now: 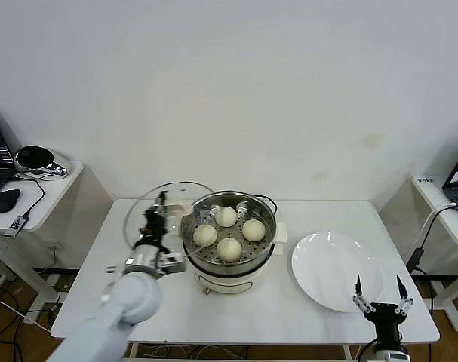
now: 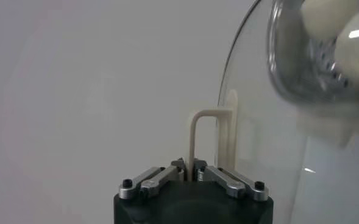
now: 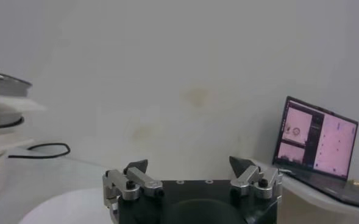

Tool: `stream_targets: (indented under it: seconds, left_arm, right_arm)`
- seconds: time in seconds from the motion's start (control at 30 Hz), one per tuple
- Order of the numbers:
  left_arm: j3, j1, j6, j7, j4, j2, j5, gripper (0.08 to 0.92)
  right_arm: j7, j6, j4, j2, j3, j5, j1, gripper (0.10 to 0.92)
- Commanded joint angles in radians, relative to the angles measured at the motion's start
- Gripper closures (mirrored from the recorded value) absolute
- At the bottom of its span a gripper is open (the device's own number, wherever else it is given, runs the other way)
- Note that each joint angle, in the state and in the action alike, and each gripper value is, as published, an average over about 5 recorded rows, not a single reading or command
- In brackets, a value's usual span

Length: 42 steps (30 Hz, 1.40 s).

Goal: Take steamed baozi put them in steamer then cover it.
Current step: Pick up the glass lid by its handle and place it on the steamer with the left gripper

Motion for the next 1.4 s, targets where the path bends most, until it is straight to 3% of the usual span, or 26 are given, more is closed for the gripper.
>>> stream_targets:
  seconds: [0.03, 0.2, 1.4]
  left_arm:
    - [0.223, -0.176, 0.108, 0.167, 0.104, -0.255, 0.268, 0.849]
    - [0.245, -0.179, 0.102, 0.169, 0.153, -0.292, 0.29, 0.849]
    - [0.215, -0.119, 0.048, 0.114, 0.247, -0.341, 0.332, 0.849]
  right_arm:
    - [0.014, 0.009, -0.024, 0.014, -0.012, -0.037, 0.009, 0.203]
    - [0.015, 0.014, -0.025, 0.013, -0.01, -0.034, 0.006, 0.203]
    - [0.01, 0.028, -0.064, 0.011, -0.013, -0.022, 0.011, 0.203]
